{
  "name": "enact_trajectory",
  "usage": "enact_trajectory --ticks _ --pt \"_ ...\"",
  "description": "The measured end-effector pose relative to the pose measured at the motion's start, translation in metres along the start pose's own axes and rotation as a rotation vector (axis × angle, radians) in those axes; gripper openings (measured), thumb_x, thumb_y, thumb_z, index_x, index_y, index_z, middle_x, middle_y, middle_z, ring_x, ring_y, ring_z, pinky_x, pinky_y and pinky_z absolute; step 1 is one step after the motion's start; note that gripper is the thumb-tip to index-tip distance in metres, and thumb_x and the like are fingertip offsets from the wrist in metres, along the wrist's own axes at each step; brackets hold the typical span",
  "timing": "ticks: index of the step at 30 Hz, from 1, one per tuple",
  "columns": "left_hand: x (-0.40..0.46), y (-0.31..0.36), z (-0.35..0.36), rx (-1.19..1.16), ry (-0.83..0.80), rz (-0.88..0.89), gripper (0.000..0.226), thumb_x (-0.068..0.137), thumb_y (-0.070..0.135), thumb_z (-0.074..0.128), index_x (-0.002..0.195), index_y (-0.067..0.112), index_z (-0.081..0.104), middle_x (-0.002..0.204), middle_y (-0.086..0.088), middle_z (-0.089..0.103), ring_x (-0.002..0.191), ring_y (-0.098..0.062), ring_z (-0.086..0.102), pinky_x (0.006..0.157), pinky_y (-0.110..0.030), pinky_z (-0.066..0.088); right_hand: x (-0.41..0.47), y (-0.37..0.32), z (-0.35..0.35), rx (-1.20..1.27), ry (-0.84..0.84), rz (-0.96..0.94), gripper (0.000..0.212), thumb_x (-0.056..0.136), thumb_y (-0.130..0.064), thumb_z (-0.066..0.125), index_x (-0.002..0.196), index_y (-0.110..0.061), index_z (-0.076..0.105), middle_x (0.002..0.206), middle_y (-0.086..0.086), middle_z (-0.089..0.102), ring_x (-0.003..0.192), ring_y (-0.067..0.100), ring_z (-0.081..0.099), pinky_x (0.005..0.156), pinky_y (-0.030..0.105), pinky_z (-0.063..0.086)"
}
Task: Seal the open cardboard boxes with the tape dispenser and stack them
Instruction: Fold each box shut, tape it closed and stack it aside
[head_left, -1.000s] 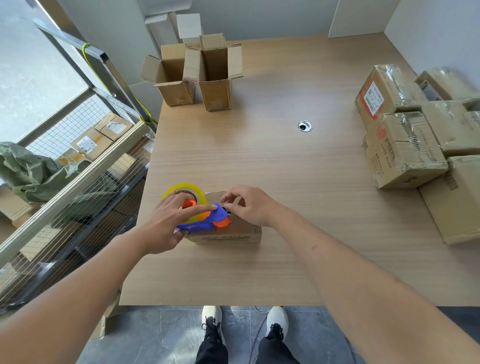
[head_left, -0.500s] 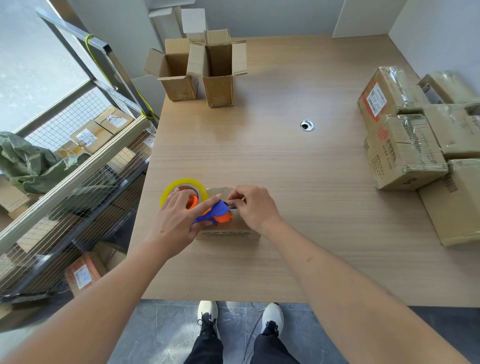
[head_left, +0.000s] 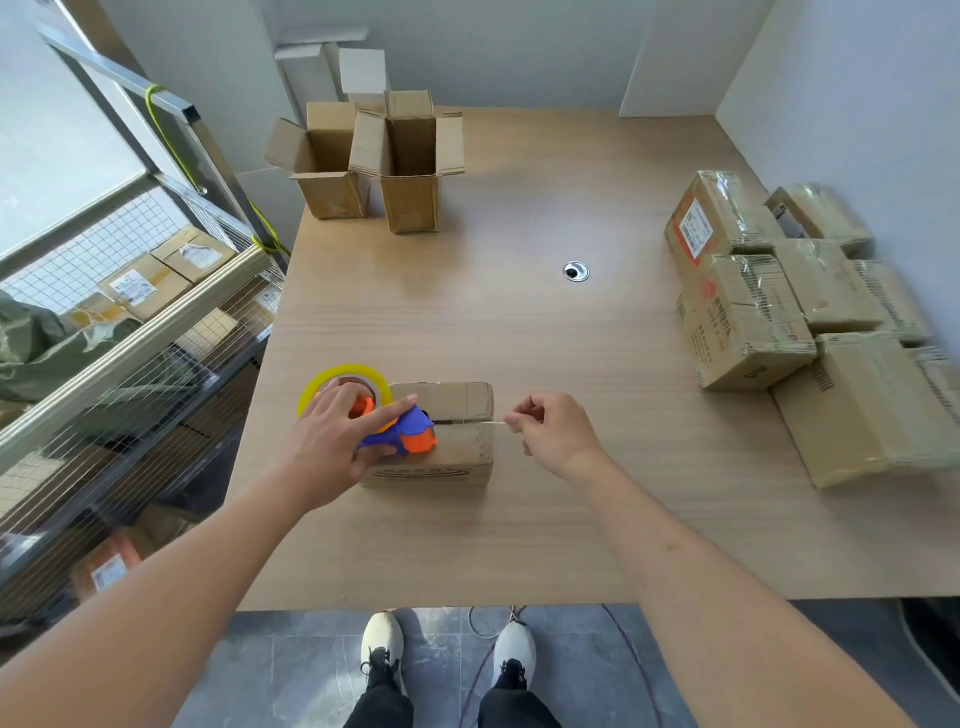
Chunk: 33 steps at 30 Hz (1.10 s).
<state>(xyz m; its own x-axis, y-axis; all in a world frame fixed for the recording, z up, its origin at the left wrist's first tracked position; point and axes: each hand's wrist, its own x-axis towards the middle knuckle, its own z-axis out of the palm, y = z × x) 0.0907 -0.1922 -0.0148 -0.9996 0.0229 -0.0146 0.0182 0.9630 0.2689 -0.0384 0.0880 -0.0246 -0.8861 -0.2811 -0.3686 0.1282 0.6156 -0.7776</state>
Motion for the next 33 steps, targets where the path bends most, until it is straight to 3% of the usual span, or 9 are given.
enact_trajectory --ticks 5,9,14,19,24,27,29,31,33 --pt "0.002 0.001 0.0 0.024 -0.018 -0.006 0.06 0.094 0.064 0.034 0.152 0.05 0.04 0.115 -0.004 0.051 0.114 -0.031 0.05 0.098 -0.044 0.046 0.009 0.005 0.005 0.104 -0.014 0.113 0.012 0.094 -0.017 0.07 0.086 -0.009 0.069 0.09 0.013 0.073 0.061 0.024 0.063 0.077 0.052 0.062" --pt "0.003 0.002 0.001 0.03 -0.019 -0.012 0.059 0.094 0.062 0.04 0.152 0.05 0.042 0.116 -0.003 0.05 0.115 -0.03 0.049 0.1 -0.045 0.045 0.019 0.014 0.012 0.182 -0.045 0.193 0.012 0.096 -0.018 0.07 0.085 -0.013 0.068 0.092 0.01 0.071 0.066 0.021 0.062 0.066 0.038 0.063" --pt "0.004 -0.003 0.006 0.03 0.009 0.003 0.066 0.093 0.042 0.071 0.151 0.05 0.042 0.117 -0.001 0.048 0.114 -0.028 0.047 0.102 -0.046 0.044 0.029 0.022 0.024 0.281 -0.067 0.222 0.013 0.097 -0.018 0.069 0.085 -0.014 0.067 0.092 0.007 0.069 0.065 0.02 0.058 0.061 0.034 0.062" --pt "0.005 -0.003 0.007 0.038 0.036 0.024 0.068 0.09 0.042 0.075 0.151 0.047 0.044 0.116 0.0 0.048 0.115 -0.026 0.046 0.108 -0.048 0.04 0.029 0.034 0.034 0.374 -0.048 0.215 0.01 0.095 -0.021 0.072 0.087 -0.016 0.071 0.086 0.002 0.072 0.059 0.003 0.058 0.065 0.038 0.064" --pt "0.005 0.0 0.005 0.035 0.039 0.031 0.063 0.093 0.043 0.071 0.151 0.046 0.046 0.115 -0.001 0.048 0.115 -0.028 0.047 0.106 -0.046 0.04 0.026 0.036 0.049 0.445 0.014 0.221 0.01 0.092 -0.026 0.076 0.096 -0.017 0.072 0.092 0.007 0.073 0.072 0.014 0.061 0.063 0.038 0.063" --pt "0.006 0.002 0.004 0.037 0.042 0.026 0.066 0.091 0.041 0.075 0.15 0.044 0.047 0.115 -0.002 0.05 0.114 -0.029 0.048 0.109 -0.046 0.038 0.02 0.039 0.057 0.566 0.082 0.248 0.054 0.087 -0.031 0.082 0.132 -0.041 0.053 0.092 0.008 0.073 0.087 0.013 0.07 0.06 0.032 0.061" --pt "0.006 0.003 0.004 0.038 0.04 0.015 0.066 0.09 0.041 0.076 0.15 0.045 0.047 0.115 -0.003 0.05 0.115 -0.03 0.048 0.108 -0.046 0.038 0.018 0.041 0.062 0.487 0.132 0.226 0.074 0.089 -0.036 0.079 0.145 -0.055 0.035 0.093 0.007 0.072 0.094 0.013 0.071 0.072 0.036 0.062" --pt "0.007 0.003 0.003 0.042 0.028 0.01 0.066 0.091 0.041 0.074 0.15 0.045 0.046 0.115 -0.003 0.051 0.115 -0.03 0.048 0.109 -0.045 0.037 0.021 0.041 0.07 0.258 0.164 0.143 0.058 0.098 -0.042 0.064 0.147 -0.054 0.036 0.109 0.002 0.062 0.103 0.019 0.064 0.094 0.038 0.053" --pt "0.007 0.004 0.003 0.038 0.019 0.012 0.065 0.092 0.042 0.074 0.151 0.045 0.046 0.115 -0.004 0.051 0.115 -0.031 0.049 0.111 -0.046 0.035 0.02 0.037 0.078 0.233 0.11 0.138 0.039 0.104 -0.045 0.049 0.143 -0.05 0.045 0.123 -0.002 0.049 0.113 0.022 0.057 0.107 0.041 0.045"
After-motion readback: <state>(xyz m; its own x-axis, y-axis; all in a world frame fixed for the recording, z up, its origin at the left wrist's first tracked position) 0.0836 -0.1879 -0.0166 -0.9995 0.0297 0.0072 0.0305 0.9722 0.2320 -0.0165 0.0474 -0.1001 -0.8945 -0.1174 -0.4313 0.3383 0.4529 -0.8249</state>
